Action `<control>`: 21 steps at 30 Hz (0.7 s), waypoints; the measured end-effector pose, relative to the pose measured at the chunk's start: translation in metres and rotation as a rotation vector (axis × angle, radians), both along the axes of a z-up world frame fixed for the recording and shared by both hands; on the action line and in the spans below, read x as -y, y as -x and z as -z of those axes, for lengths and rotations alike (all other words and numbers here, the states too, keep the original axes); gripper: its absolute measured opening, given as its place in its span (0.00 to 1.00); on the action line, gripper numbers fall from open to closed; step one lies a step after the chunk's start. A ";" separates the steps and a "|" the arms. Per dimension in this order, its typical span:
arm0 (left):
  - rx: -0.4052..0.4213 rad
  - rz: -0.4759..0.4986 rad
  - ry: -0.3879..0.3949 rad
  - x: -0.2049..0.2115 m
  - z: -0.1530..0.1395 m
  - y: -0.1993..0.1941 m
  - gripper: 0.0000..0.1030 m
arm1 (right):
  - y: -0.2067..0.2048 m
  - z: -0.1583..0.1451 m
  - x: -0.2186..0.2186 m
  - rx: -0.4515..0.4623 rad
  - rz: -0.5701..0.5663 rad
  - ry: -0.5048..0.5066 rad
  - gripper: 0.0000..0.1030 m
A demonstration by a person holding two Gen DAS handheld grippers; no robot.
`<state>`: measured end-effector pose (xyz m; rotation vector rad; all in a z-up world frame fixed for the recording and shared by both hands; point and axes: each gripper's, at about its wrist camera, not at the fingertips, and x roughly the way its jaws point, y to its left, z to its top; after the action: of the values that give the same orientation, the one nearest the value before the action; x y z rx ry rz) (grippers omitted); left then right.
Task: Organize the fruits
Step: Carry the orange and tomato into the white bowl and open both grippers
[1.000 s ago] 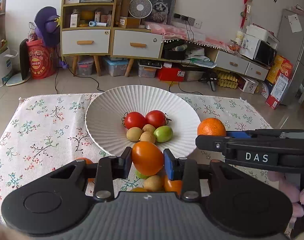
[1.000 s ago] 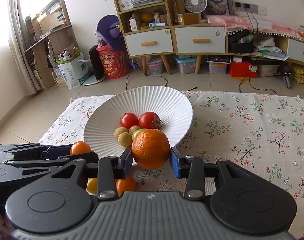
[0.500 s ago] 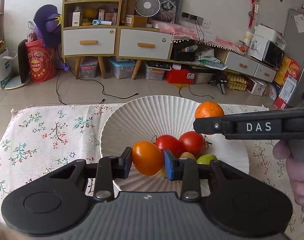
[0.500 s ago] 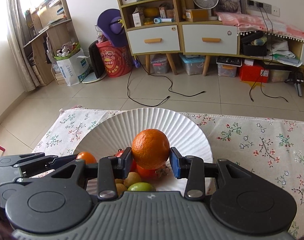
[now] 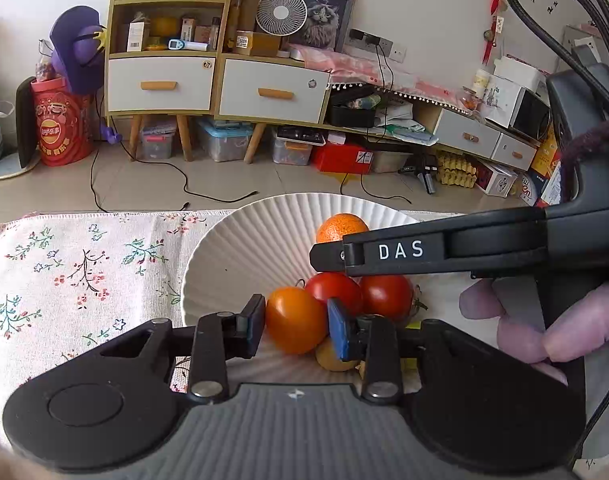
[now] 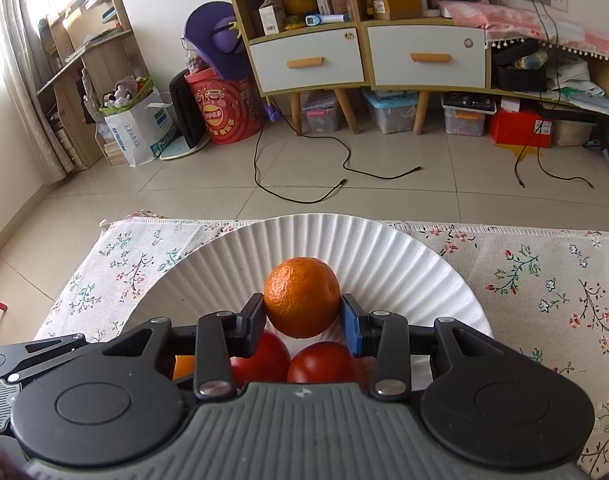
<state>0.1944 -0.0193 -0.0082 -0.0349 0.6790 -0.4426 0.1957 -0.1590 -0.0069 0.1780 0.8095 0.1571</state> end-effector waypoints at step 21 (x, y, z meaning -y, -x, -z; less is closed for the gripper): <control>0.034 -0.024 -0.062 -0.022 -0.031 0.031 0.71 | 0.046 -0.033 0.017 0.048 0.022 0.010 0.72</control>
<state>0.1629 0.0024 0.0230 0.0234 0.6580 -0.3985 0.1499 -0.1765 0.0266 0.1728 0.7600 0.1364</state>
